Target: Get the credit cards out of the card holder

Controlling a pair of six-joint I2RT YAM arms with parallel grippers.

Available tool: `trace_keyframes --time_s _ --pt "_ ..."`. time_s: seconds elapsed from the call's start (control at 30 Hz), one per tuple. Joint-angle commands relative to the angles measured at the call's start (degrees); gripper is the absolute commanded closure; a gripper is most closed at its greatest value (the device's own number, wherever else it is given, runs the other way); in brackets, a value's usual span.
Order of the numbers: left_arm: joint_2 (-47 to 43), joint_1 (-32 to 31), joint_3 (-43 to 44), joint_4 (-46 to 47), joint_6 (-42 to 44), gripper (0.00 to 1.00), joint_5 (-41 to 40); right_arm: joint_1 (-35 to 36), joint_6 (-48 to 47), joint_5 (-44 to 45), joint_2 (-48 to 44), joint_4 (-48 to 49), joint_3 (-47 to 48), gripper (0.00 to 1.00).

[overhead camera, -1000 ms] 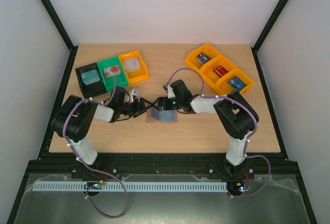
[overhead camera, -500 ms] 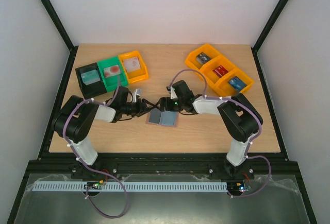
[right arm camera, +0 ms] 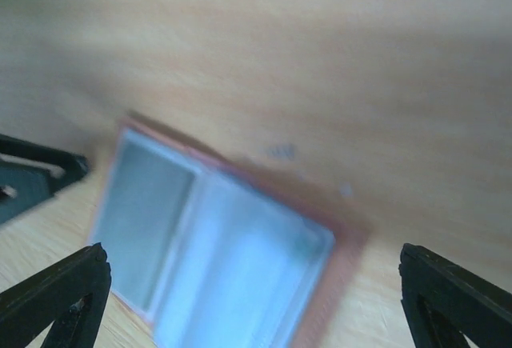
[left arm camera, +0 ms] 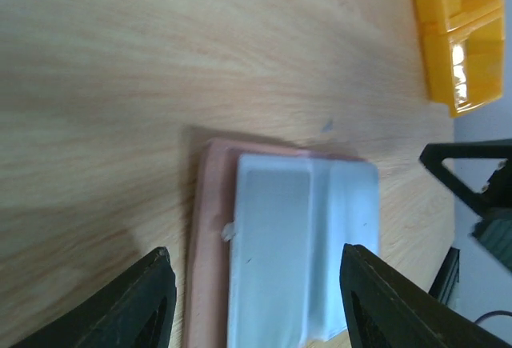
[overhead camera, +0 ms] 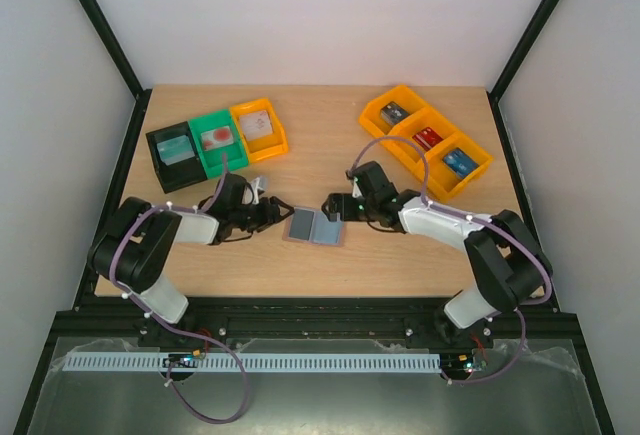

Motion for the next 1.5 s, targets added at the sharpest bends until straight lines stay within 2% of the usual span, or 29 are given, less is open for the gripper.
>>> trace_keyframes --time_s 0.0,0.23,0.37,0.53,0.77,0.97,1.03,1.13,1.3,1.47 --pt "0.1 -0.9 -2.4 0.1 0.8 0.42 -2.8 -0.5 4.4 -4.9 1.3 4.0 -5.3 0.04" --pt "0.3 -2.3 -2.7 0.6 0.3 0.43 -3.5 -0.5 10.6 -16.9 7.0 16.5 -10.2 0.07" --pt "0.8 -3.1 -2.4 1.3 0.1 0.44 -3.1 -0.5 11.3 -18.8 8.8 19.0 -8.6 0.09" --pt "1.3 -3.3 -2.0 1.4 0.0 0.47 -2.9 -0.5 14.0 -21.0 10.9 23.6 -8.2 0.18" --pt "0.8 -3.3 -1.4 1.5 0.6 0.48 -2.3 -0.2 15.4 -23.0 12.4 26.8 -8.5 0.54" --pt "0.1 -3.1 0.8 -0.1 2.7 0.48 -1.4 -0.3 13.3 -22.9 10.6 25.5 -8.4 0.98" --pt "-0.5 -2.5 4.3 -3.7 6.3 0.46 -0.5 -0.6 10.9 -22.9 8.9 23.8 -7.7 0.98" --pt "-3.2 0.0 9.6 -10.6 11.7 0.38 2.3 -1.0 5.7 -22.9 5.2 20.5 -5.7 0.99" --pt "-13.6 6.8 14.0 -14.6 17.0 0.21 9.7 -1.1 -1.1 -22.9 -3.0 17.0 -2.5 0.99" --pt "-23.0 12.6 21.6 -29.9 29.9 0.07 15.8 -1.1 -3.1 -25.9 -10.4 17.2 0.2 0.98"
